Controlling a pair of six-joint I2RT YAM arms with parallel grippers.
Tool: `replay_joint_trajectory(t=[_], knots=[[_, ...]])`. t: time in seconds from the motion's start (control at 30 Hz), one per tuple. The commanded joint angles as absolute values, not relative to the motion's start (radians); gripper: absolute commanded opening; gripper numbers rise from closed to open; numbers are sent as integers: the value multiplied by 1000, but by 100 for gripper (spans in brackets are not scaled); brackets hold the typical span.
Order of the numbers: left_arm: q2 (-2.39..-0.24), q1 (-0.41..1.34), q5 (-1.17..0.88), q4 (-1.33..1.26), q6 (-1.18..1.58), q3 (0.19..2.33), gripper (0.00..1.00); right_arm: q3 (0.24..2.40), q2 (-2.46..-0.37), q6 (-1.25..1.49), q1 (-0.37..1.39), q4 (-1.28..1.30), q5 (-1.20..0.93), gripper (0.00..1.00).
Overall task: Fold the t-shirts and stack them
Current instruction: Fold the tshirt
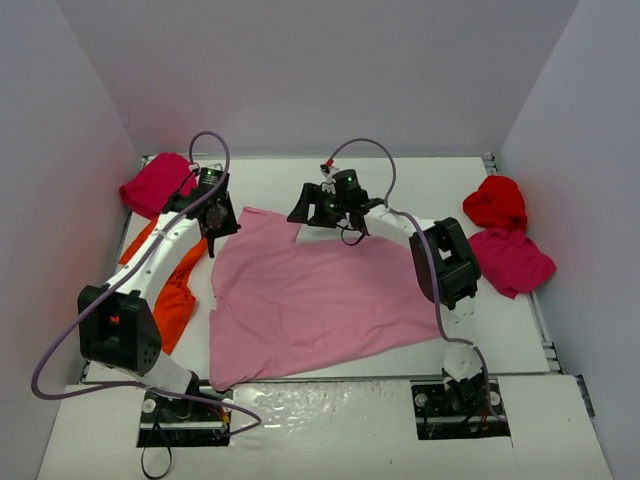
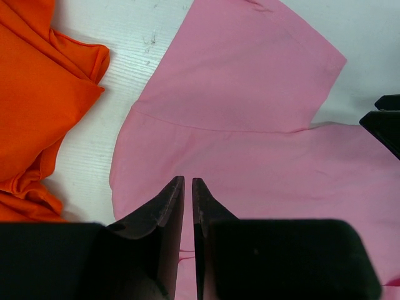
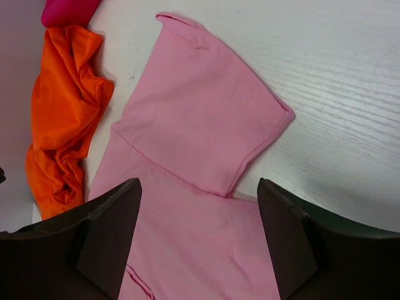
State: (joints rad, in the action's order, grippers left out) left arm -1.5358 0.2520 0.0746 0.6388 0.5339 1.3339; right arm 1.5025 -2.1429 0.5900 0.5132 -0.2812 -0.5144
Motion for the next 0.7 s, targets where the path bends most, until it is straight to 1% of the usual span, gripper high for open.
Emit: replay_joint_trajectory(t=[0.0,0.43,0.67], knots=[[-1481,248,81,613,538,1341,9,1516,-2122,566,521,-318,-505,72],[-1477,247,78,658,544,1335,8,1570,-2254,628,522,-385,-546,72],[-1459,247,10,724,564,1359,8,1595,-2309,641,526,-384,-552,72]])
